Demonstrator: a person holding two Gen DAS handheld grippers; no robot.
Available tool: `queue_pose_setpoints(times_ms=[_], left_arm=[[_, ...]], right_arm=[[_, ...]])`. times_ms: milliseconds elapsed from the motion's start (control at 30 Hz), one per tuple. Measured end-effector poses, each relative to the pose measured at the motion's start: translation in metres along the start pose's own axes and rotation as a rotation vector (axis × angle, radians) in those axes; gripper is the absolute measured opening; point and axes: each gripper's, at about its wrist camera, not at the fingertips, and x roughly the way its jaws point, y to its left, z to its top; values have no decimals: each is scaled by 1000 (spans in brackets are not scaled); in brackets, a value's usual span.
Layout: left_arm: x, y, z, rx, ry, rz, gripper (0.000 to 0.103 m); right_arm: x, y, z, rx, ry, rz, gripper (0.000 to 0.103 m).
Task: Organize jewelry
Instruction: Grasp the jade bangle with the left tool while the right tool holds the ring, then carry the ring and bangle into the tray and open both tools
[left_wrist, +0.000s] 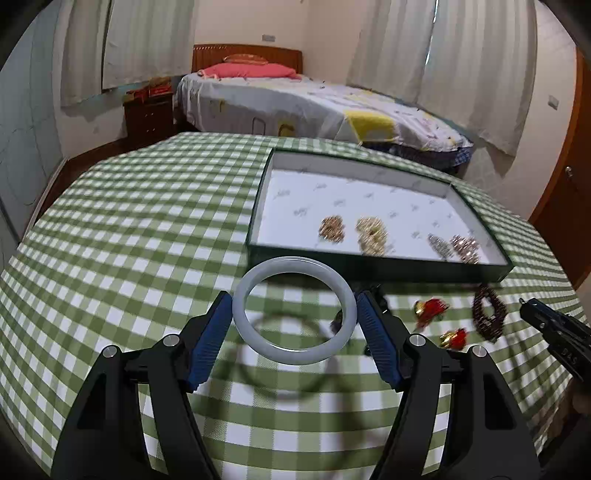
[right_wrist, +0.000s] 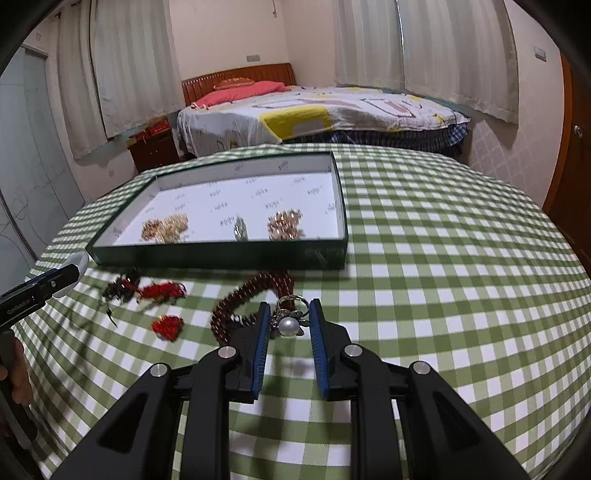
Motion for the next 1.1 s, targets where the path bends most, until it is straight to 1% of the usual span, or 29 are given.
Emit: queue_pose_setpoints(times_ms=[200,367,533,733,833,933,1067,1100], left_arm=[[-12,-12,19,11,-50,-34,68],[-13,-23,38,20,-87,-58,68],[-7,-31,56,32,-125,-71,68],[15,-36,81,36,-162,-60,68],[33,-35,93,29,-165,-48,68],[57,-35,102,33,-152,-28,68],[89,-31,109,25,-95,-16,68],[100,-29,111,18,-70,-13,68]], right_arm=[[-6,4,23,-4,-56,6,22],[-7,7,44,-12,-103,14,22],[-2,12,69,-25,-154,20,22],[14,13,96,-35,-200,20,22],[27,11,105,-36,-208,20,22],[45,9,110,-41,-197,16,22],[73,6,112,-38,-152,16,22],[77,6,112,-37,-142,17,22]])
